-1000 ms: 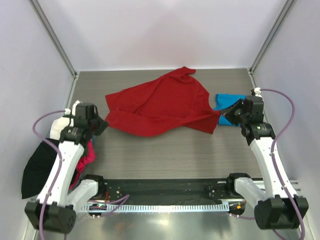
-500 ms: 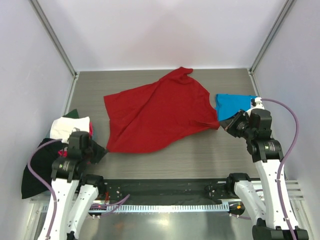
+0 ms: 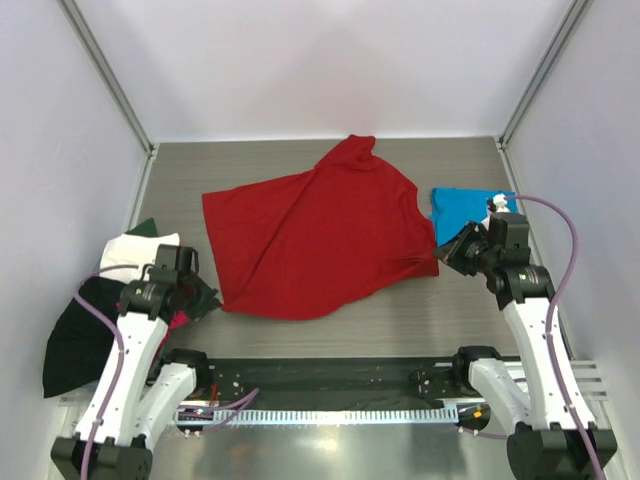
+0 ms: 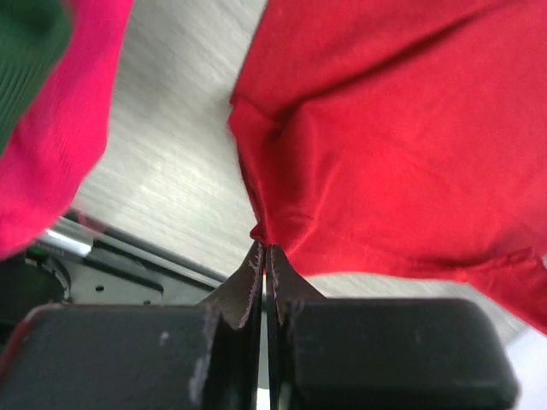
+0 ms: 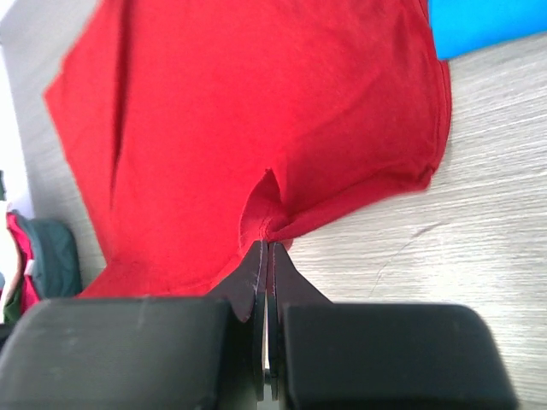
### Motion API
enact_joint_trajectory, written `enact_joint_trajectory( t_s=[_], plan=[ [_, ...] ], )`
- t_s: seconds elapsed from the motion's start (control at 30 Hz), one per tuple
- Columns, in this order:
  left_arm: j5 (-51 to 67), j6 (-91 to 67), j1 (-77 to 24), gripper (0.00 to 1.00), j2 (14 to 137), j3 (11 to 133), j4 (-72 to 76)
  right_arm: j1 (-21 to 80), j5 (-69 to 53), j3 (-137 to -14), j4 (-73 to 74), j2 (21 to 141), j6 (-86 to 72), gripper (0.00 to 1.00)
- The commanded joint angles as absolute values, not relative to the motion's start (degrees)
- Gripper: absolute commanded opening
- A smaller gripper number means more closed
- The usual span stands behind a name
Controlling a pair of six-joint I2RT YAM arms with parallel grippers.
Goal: Fold and stack the t-shirts
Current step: Flatten the tshirt out
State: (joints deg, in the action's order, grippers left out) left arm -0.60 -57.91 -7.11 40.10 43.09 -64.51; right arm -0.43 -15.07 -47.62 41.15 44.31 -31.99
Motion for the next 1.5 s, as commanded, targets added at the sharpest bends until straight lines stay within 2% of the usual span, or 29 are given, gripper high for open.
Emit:
enact_joint_trajectory(
  t_s=[0.0, 0.2, 0.3, 0.43, 0.47, 0.7, 0.87, 1.07, 1.2, 1.47],
  plan=[
    [-4.6, -55.1, -7.1, 0.00, 44.8, 47.5, -57.7, -0.2, -15.8, -48.2, 34.9, 48.5, -31.6, 0.01],
    [-3.7, -55.3, -4.7, 0.00, 60.1, 61.9, -51.0, 0.0, -17.0, -59.8, 27.0, 62.6, -36.2, 0.01],
    [-1.2, -56.0, -4.1, 0.00, 67.2, 74.1, -50.5, 1.6, -18.7, -72.2, 26.5, 66.4, -37.4, 0.01],
    [-0.2, -53.2, -4.1, 0.00, 71.9, 92.4, -52.2, 1.9, -19.2, -87.3, 23.7, 63.5, -37.6, 0.01],
    [1.9, -51.8, -4.0, 0.00, 72.7, 99.2, -53.0, 1.8, -19.2, -89.1, 23.4, 62.6, -36.8, 0.01],
    [5.3, -48.4, -4.1, 0.00, 70.3, 124.3, -59.2, 1.8, -15.7, -101.2, 22.9, 50.9, -31.9, 0.01],
    [6.9, -50.6, -4.0, 0.00, 65.5, 128.8, -58.4, 1.8, -11.7, -108.8, 22.6, 43.2, -30.9, 0.01],
    [1.6, -51.3, -4.1, 0.00, 67.1, 138.4, -63.1, 1.8, -10.3, -122.9, 26.0, 47.4, -31.2, 0.01],
    [1.2, -52.4, -4.0, 0.00, 68.2, 132.5, -59.9, 1.8, -11.7, -126.1, 27.2, 54.0, -34.2, 0.01],
    [2.6, -52.7, -4.0, 0.00, 77.0, 117.1, -49.1, 1.8, -8.8, -114.8, 25.9, 68.5, -37.1, 0.01]
  ],
)
